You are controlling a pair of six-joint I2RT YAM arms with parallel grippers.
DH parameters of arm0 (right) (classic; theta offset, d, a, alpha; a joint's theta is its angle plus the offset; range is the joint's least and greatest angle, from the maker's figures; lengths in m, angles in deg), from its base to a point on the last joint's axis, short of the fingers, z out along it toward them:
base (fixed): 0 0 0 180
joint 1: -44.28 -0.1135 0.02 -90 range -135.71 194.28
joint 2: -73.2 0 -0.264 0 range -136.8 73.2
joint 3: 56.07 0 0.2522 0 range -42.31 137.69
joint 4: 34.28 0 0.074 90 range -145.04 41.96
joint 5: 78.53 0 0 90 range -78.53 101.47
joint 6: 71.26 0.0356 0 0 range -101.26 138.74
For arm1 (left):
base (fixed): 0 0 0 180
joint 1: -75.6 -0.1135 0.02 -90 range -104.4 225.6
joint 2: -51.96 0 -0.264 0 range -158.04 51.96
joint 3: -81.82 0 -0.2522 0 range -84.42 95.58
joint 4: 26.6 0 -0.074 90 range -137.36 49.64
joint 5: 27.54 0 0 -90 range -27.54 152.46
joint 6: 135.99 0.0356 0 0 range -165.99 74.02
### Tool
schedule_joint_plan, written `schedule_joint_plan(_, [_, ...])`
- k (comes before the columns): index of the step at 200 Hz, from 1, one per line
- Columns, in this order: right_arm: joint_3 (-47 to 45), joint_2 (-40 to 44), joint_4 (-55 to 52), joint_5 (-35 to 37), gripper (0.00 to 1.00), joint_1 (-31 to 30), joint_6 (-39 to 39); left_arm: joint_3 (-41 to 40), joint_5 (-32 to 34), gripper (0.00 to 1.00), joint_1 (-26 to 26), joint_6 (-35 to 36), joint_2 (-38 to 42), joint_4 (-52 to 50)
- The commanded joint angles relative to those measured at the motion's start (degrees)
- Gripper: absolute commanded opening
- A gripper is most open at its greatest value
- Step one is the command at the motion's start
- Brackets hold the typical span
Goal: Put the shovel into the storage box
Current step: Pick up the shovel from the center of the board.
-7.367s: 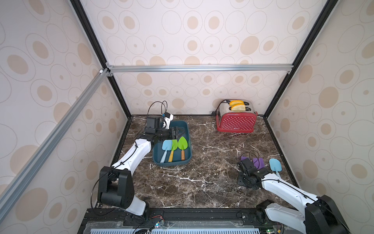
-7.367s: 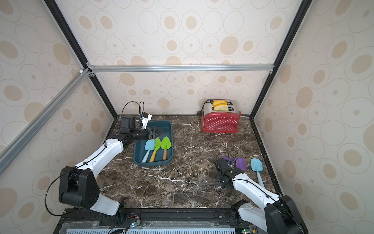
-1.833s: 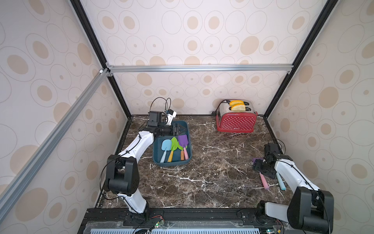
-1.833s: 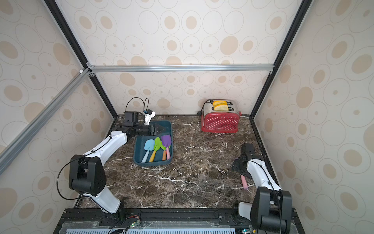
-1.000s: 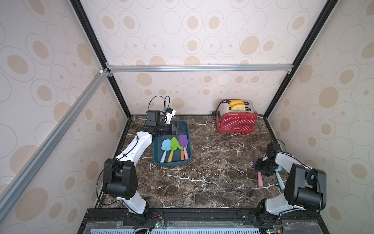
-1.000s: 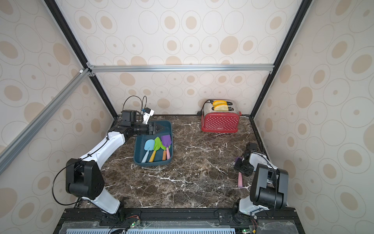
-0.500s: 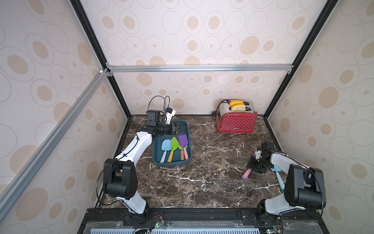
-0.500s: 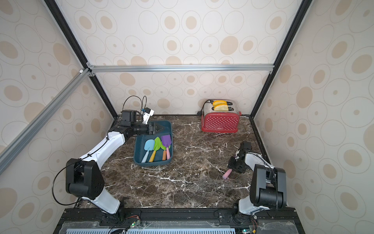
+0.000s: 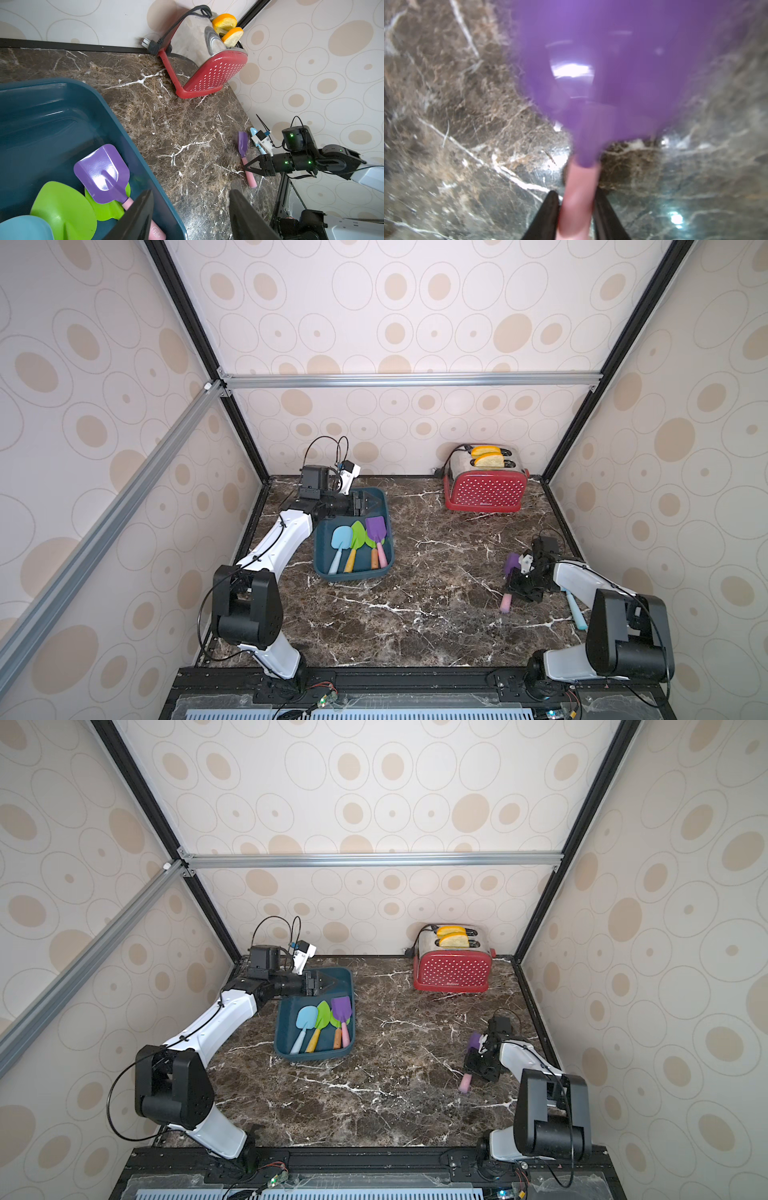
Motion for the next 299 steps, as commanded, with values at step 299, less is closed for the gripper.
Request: schedule_joint_plan(299, [45.8,-12.5,-18.8,27.0,0.00,-51.7,-5.6,-19.4,3.3,0.65,13.0,-21.7,3.5,30.6])
